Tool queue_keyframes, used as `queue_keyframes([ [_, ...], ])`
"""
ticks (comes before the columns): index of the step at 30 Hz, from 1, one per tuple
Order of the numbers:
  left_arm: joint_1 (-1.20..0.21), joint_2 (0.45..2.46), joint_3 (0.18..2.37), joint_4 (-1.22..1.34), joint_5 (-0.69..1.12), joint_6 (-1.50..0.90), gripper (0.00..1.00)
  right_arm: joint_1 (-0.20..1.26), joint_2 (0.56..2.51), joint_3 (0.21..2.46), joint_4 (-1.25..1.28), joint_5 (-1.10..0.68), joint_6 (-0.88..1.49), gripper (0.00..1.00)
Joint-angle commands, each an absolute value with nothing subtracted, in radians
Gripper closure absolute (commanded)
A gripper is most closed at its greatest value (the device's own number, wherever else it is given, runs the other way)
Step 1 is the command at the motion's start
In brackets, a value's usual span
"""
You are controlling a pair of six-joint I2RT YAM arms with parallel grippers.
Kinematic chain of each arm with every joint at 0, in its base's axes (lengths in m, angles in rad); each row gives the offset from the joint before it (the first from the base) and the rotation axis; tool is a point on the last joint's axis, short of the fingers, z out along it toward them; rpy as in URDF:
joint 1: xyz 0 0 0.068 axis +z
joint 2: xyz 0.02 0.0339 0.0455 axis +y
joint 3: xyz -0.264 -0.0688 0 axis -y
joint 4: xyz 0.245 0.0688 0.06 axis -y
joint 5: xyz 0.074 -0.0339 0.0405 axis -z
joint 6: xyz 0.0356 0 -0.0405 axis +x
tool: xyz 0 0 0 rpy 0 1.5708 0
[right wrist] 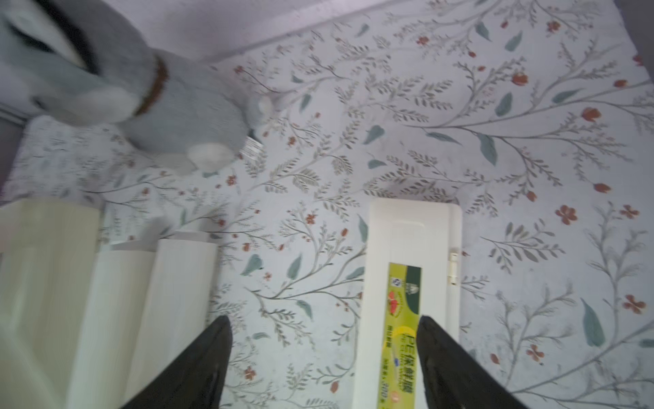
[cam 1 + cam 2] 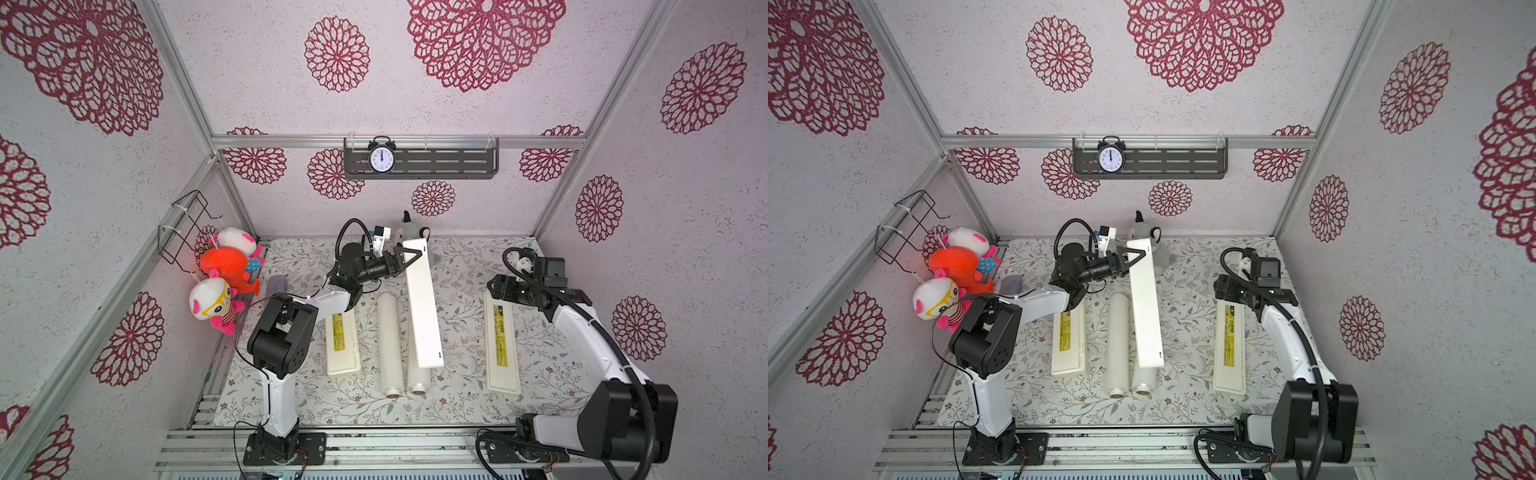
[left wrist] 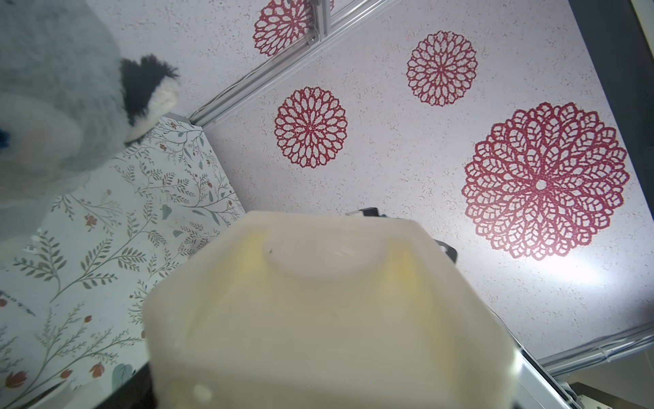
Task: Put plastic wrap rolls into dispensers
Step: Place the plastic wrap cutting box at the center of the board.
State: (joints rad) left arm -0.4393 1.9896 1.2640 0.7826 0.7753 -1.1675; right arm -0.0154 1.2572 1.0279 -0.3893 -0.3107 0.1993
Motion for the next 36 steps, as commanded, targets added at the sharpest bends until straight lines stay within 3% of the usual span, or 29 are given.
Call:
queue_keyframes([
  [1,-0.454,2.015,1.305,0.728,0.759,-1.154,0.19,0.005,1.174,0.964,-0.262,-0.601,0.341,0.19],
  [8,-0.485,2.039,1.349,0.732,0.762,-1.171,0.18,0.166,1.164,0.877,0.06,-0.794,0.539,0.2],
  [20,-0.497,2.033,1.352,0.753,0.773,-1.184,0.17,0.299,1.289,0.798,0.402,-0.928,0.742,0.35],
  [28,-0.499,2.028,1.353,0.769,0.784,-1.186,0.17,0.345,1.354,0.78,0.542,-0.972,0.831,0.55],
  [36,-0.497,2.009,1.316,0.828,0.804,-1.186,0.12,0.344,1.418,0.771,0.649,-1.01,0.933,0.88],
])
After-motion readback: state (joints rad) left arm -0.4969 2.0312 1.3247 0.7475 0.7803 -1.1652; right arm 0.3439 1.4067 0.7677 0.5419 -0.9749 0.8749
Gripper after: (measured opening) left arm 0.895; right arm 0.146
